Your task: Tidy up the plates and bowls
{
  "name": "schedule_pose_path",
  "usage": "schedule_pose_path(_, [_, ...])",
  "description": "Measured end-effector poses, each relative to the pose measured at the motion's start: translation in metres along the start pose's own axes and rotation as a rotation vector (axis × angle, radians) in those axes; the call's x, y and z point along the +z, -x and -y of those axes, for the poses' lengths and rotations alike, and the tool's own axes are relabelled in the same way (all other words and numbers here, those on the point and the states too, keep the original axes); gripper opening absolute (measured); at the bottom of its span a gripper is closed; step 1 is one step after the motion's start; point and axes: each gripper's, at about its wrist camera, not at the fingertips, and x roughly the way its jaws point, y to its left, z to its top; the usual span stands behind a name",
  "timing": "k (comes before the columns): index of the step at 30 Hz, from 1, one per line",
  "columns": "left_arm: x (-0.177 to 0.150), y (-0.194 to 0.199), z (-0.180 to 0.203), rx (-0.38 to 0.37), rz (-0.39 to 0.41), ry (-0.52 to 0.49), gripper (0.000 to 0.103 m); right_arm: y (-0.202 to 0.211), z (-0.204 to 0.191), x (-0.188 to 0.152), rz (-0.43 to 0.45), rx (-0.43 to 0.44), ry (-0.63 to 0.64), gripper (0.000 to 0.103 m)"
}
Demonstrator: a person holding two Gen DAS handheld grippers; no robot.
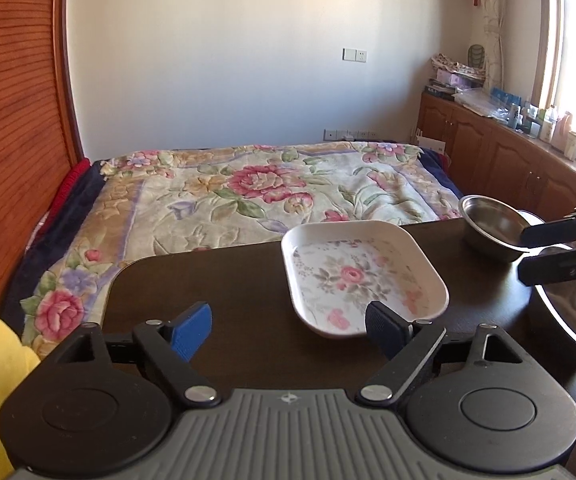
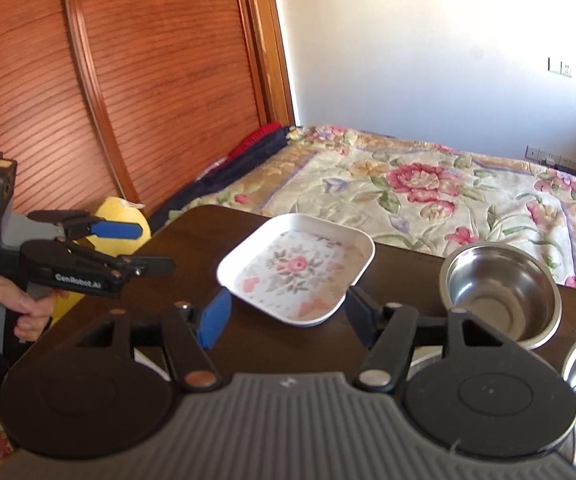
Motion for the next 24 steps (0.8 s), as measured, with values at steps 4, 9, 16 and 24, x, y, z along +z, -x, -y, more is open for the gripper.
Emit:
schedule_pose_path(4, [0.007,-0.018,-0.003,-0.032,-0.009,-0.012,0.086,-0.023,0.012,0.009,-0.048,-0.014,-0.016,0.064])
schedule_pose_path(9, [0.014,-0.04,-0.006,-0.053,-0.028,-0.012,0.082,-0.048,0.022,0.017,-0.102,-0.02,-0.034,0.064])
schedule_pose_path(16, [0.02,-0.072,-0.011,-0.065,-0.077,-0.007,0.06,-0.084,0.036,0.025,-0.198,-0.033,-0.048,0.057])
schedule_pose_path(24, [0.019,-0.093,-0.01,-0.074,-0.113,-0.013,0.033,-0.107,0.045,0.026,-0.267,-0.046,-0.055,0.03])
